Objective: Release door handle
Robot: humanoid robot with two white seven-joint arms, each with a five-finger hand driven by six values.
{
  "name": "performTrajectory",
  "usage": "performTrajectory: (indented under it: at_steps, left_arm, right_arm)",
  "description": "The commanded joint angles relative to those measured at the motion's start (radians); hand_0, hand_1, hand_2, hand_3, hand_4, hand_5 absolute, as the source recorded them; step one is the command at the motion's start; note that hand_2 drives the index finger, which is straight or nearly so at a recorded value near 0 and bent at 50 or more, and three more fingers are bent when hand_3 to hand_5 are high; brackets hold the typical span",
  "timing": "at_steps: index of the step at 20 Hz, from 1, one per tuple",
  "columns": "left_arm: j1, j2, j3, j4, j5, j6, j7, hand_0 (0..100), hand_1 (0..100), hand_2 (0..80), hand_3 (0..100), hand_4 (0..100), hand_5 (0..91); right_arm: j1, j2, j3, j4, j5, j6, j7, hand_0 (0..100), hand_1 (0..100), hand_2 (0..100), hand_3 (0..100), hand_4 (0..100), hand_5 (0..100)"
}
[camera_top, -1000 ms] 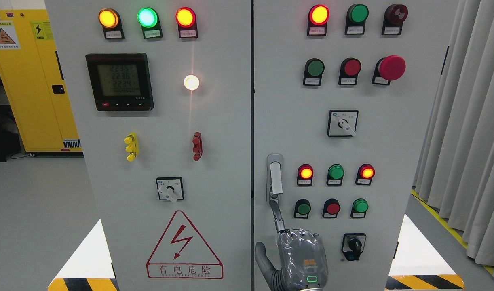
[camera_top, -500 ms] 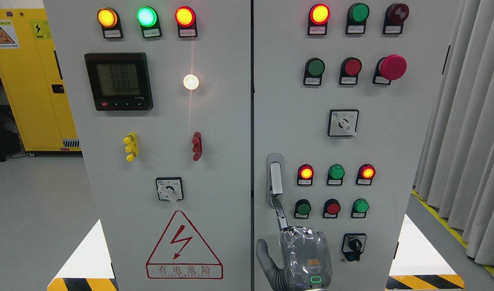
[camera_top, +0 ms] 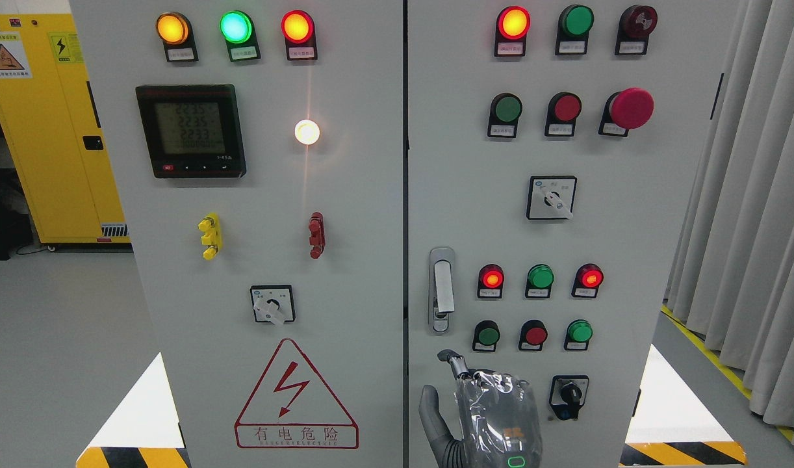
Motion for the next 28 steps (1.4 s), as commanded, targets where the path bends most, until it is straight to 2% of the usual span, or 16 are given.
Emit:
performTrajectory:
  at_steps: [1, 2, 4, 6, 7, 11, 12, 14, 16, 21, 28]
  left_arm:
    - [0.0, 0.0, 0.0, 0.0, 0.0, 0.001, 0.0, 12, 56, 0.0, 0, 0, 0.0]
    - [0.0, 0.0, 0.0, 0.0, 0.0, 0.001, 0.0, 12, 56, 0.0, 0, 0, 0.0]
    - [0.0, 0.0, 0.0, 0.0, 0.0, 0.001, 0.0, 12, 56, 0.0, 0, 0, 0.0]
    - [0.0, 0.0, 0.0, 0.0, 0.0, 0.001, 0.0, 12, 56, 0.0, 0, 0, 0.0]
    - [0.0, 0.0, 0.0, 0.0, 0.0, 0.001, 0.0, 12, 56, 0.0, 0, 0, 0.0]
    - [0.0, 0.0, 0.0, 0.0, 0.0, 0.001, 0.0, 12, 56, 0.0, 0, 0, 0.0]
    - [0.0, 0.0, 0.0, 0.0, 0.0, 0.001, 0.0, 12, 56, 0.0, 0, 0, 0.0]
    - [0.0, 0.0, 0.0, 0.0, 0.0, 0.001, 0.0, 12, 56, 0.0, 0, 0, 0.0]
    - [0.0, 0.0, 0.0, 0.0, 0.0, 0.001, 0.0, 12, 56, 0.0, 0, 0, 0.0]
    - [0.0, 0.0, 0.0, 0.0, 0.0, 0.001, 0.0, 12, 56, 0.0, 0, 0, 0.0]
    - [0.0, 0.0, 0.0, 0.0, 0.0, 0.001, 0.0, 12, 56, 0.0, 0, 0, 0.0]
  right_arm:
    - [-0.009, -0.004, -0.008, -0.073, -0.001, 0.0, 0.032, 54, 22, 82, 100, 100, 100]
    - [-0.02, -0.002, -0.009, -0.071, -0.001, 0.0, 0.039, 46, 17, 87, 100, 100, 100]
    - [-0.04, -0.002, -0.009, -0.07, -0.001, 0.002, 0.043, 38, 16, 92, 100, 100, 100]
    - [-0.067, -0.001, -0.012, -0.065, -0.001, 0.002, 0.046, 37, 16, 95, 100, 100, 100]
    - [-0.084, -0.001, -0.014, -0.062, -0.001, 0.002, 0.048, 29, 16, 100, 100, 100, 100]
    - [-0.121, -0.001, -0.023, -0.054, 0.006, 0.006, 0.088, 28, 19, 100, 100, 100, 100]
    - [-0.129, -0.001, -0.023, -0.047, 0.008, 0.008, 0.088, 28, 19, 100, 100, 100, 100]
    - [-0.135, -0.001, -0.023, -0.04, 0.011, 0.011, 0.088, 27, 28, 100, 100, 100, 100]
    - [-0.14, -0.001, -0.025, -0.04, 0.014, 0.011, 0.086, 27, 31, 100, 100, 100, 100]
    - [-0.176, -0.004, -0.061, -0.002, 0.014, 0.009, 0.083, 26, 33, 100, 100, 100, 100]
    - [-0.215, -0.004, -0.066, 0.042, 0.013, 0.006, 0.085, 26, 35, 100, 100, 100, 100]
